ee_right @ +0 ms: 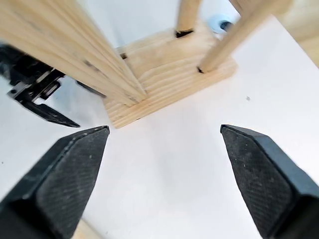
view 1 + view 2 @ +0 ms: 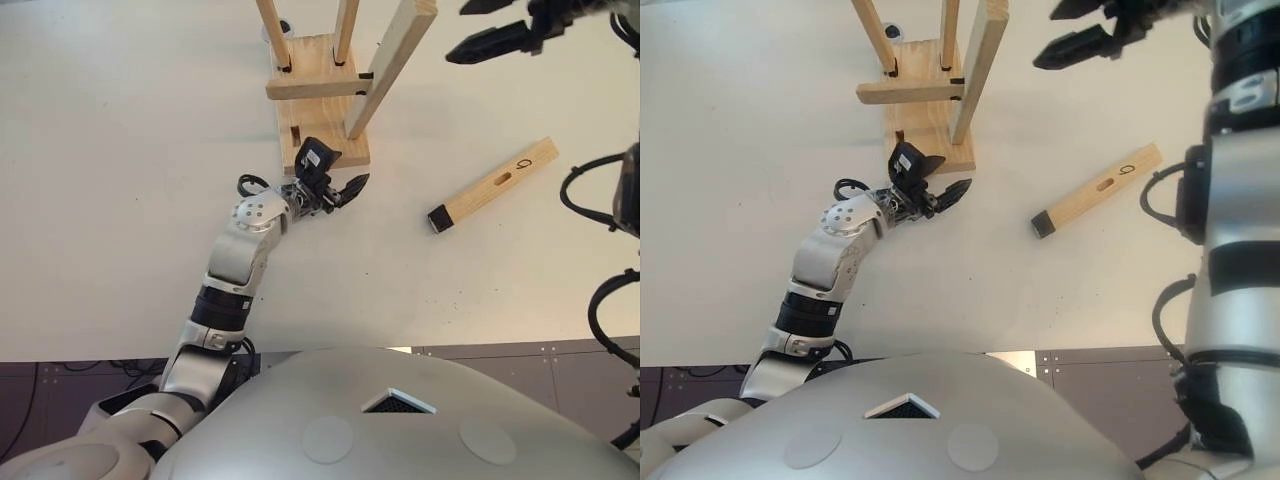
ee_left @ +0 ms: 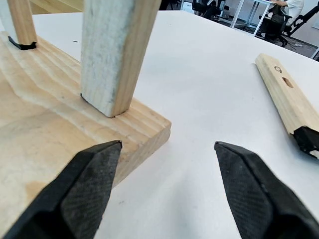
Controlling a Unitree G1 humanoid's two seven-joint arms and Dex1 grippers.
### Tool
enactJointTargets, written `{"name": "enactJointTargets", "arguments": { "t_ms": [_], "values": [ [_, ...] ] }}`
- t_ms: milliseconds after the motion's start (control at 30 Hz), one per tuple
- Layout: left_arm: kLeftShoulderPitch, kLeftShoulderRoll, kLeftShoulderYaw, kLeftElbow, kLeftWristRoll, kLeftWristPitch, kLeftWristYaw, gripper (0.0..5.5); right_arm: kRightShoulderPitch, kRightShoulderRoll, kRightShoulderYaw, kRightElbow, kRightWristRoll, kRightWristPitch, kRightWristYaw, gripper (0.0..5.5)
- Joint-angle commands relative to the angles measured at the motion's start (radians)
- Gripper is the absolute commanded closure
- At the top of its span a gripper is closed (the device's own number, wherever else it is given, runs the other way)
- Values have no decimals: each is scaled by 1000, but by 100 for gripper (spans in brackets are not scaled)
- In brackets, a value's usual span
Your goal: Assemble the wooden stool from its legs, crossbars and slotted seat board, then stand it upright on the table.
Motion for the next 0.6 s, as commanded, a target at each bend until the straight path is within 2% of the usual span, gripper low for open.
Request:
{"name": "enactJointTargets", "arguments": {
  "t_ms": [33,167,267,433,600],
  "values": [
    [88,35,10,-16,-8,100,19,208,227,-38,-182,-274,104,258,-194,123],
    [137,32,43,-94,-31,139,53,208,638,143,-398,-780,75,459,-691,65],
    [164,43,63,-134,-42,159,66,208,849,293,-473,-1089,40,509,-952,14],
    [178,46,65,-158,-44,175,77,208,1014,385,-538,-1380,1,434,-1166,14],
    [179,39,40,-147,-46,173,91,208,1169,373,-484,-1489,-22,365,-1212,14]
  ]
}}
